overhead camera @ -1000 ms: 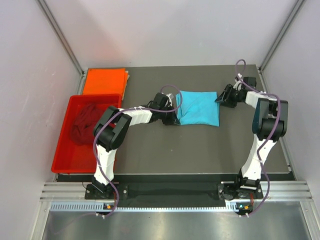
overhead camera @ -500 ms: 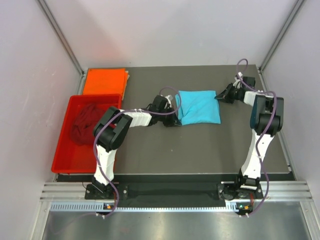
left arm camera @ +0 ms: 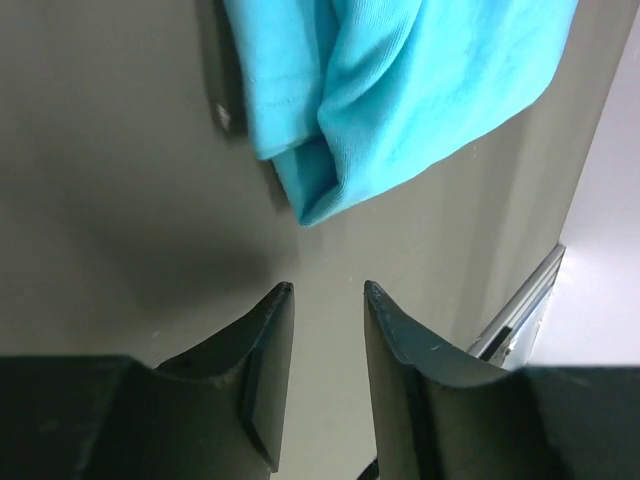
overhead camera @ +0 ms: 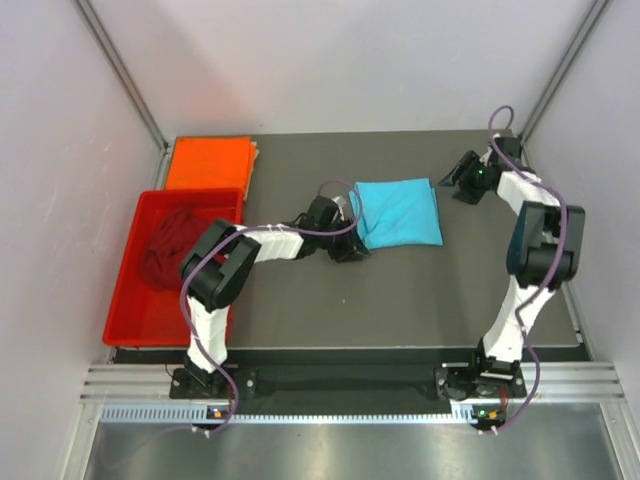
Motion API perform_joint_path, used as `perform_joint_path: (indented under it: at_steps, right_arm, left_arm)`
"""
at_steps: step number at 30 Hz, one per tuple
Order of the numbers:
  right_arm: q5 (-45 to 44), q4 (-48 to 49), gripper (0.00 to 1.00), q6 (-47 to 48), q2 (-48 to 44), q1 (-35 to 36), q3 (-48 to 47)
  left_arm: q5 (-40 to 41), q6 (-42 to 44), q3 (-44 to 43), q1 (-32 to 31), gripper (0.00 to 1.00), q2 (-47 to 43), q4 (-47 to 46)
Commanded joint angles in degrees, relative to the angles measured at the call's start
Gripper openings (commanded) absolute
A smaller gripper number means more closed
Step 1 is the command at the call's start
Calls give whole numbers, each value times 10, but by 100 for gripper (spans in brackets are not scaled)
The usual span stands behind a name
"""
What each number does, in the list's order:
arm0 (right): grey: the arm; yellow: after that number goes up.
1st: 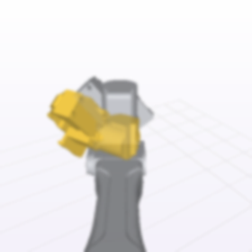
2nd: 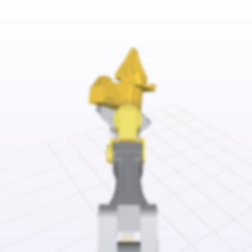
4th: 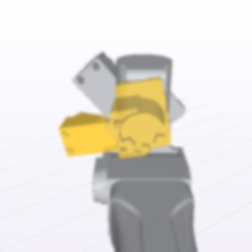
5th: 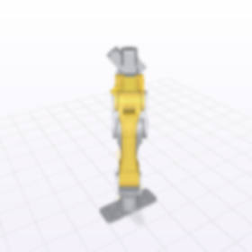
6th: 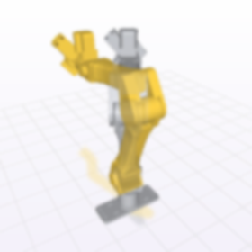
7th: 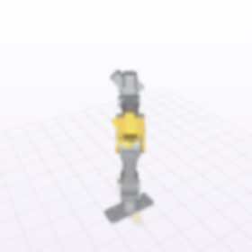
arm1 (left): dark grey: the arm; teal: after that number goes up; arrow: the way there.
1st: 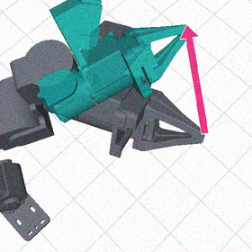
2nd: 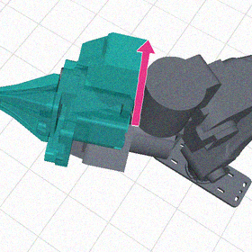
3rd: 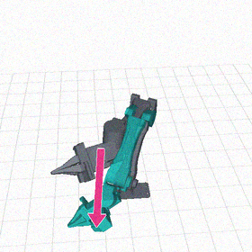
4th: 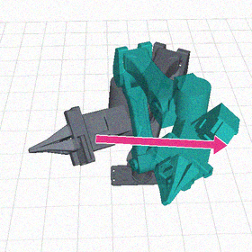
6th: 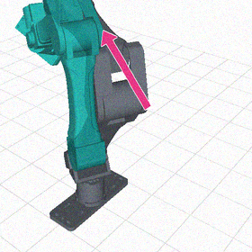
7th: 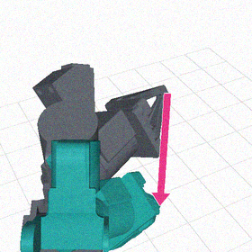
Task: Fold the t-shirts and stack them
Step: Fold the tshirt
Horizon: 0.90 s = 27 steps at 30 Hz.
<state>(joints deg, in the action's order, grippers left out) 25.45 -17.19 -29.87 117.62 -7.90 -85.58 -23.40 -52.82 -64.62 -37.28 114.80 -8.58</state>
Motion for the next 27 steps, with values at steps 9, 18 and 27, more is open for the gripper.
perform_joint_path:
  at_steps: [9,18,27]
  right_arm:
    - [-196,-31,52,-135,-312,149,269]
    - [-347,91,54,-359,-306,370,365]
    - [-303,210,53,-369,-209,373,372]
  left_arm:
    - [52,55,-158,88,40,-14,51]
    - [9,26,-303,107,40,139,16]
    - [-7,31,-328,108,41,176,16]
